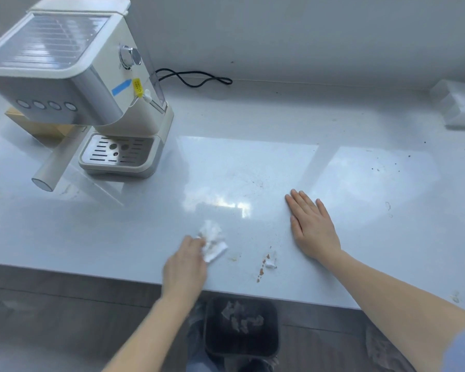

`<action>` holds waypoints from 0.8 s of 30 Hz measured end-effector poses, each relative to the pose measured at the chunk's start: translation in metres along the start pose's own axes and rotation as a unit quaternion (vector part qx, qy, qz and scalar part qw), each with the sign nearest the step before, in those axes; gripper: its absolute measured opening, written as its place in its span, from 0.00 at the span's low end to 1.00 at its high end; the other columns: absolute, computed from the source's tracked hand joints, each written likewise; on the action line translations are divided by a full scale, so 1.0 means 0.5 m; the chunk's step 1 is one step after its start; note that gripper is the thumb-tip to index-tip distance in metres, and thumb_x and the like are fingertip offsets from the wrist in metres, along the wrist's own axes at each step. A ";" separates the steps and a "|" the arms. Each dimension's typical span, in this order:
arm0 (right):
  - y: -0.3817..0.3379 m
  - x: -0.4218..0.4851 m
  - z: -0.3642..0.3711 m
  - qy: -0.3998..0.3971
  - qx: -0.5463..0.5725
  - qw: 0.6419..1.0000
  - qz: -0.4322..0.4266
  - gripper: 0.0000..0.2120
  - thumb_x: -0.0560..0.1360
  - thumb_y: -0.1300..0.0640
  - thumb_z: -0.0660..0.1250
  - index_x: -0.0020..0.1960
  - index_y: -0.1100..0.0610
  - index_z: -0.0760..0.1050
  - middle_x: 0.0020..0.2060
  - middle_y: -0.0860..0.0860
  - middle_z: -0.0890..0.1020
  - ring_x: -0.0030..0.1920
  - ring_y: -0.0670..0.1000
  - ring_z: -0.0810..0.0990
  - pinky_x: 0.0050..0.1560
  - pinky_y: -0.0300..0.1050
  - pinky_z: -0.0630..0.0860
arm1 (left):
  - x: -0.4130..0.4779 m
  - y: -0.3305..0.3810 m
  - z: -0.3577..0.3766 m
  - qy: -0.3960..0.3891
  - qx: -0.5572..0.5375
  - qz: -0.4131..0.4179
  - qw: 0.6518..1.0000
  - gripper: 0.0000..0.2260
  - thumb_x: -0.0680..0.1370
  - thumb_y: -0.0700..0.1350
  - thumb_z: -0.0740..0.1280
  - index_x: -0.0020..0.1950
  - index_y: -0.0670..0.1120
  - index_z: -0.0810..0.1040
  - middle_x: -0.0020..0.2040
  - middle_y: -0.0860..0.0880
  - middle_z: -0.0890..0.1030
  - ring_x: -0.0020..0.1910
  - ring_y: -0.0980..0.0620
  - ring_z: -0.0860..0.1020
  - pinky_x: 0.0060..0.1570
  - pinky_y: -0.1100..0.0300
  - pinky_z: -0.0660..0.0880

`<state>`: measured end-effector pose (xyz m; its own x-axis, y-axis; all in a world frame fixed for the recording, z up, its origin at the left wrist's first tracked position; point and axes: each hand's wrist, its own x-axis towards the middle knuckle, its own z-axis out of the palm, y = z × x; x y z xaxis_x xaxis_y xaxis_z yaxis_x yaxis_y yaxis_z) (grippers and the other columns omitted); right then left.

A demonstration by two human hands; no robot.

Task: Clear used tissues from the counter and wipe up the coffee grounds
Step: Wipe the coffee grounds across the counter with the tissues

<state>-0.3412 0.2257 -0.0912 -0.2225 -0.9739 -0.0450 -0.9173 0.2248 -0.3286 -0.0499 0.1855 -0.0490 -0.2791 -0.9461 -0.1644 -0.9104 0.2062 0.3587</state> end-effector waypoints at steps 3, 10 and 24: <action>-0.001 -0.002 0.000 -0.004 0.003 1.000 -0.002 0.25 0.81 0.54 0.49 0.76 0.47 0.51 0.77 0.42 0.52 0.75 0.39 0.44 0.76 0.49 0.43 | -0.042 0.102 0.052 -0.053 -0.020 0.051 0.997 0.12 0.78 0.42 0.60 0.61 0.50 0.73 0.52 0.54 0.72 0.34 0.52 0.72 0.33 0.61 0.69; 0.001 -0.002 -0.004 -0.003 0.007 1.000 -0.001 0.24 0.81 0.54 0.50 0.76 0.47 0.51 0.76 0.42 0.53 0.75 0.39 0.46 0.76 0.48 0.42 | -0.008 0.012 0.007 -0.006 -0.083 -0.031 0.996 0.17 0.76 0.43 0.64 0.64 0.53 0.71 0.51 0.55 0.76 0.35 0.58 0.75 0.30 0.62 0.72; 0.000 -0.003 -0.002 -0.008 0.009 1.000 0.003 0.25 0.80 0.53 0.48 0.76 0.46 0.50 0.76 0.40 0.51 0.76 0.40 0.46 0.76 0.49 0.42 | 0.183 -0.056 -0.040 -0.028 0.062 -0.094 0.993 0.24 0.79 0.38 0.53 0.75 0.41 0.53 0.66 0.41 0.64 0.46 0.39 0.74 0.39 0.51 0.68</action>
<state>-0.3410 0.2272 -0.0903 -0.2220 -0.9731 -0.0620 -0.9101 0.2296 -0.3448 -0.0440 0.0880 -0.0555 -0.1139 -0.9562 -0.2695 -0.9776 0.0596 0.2018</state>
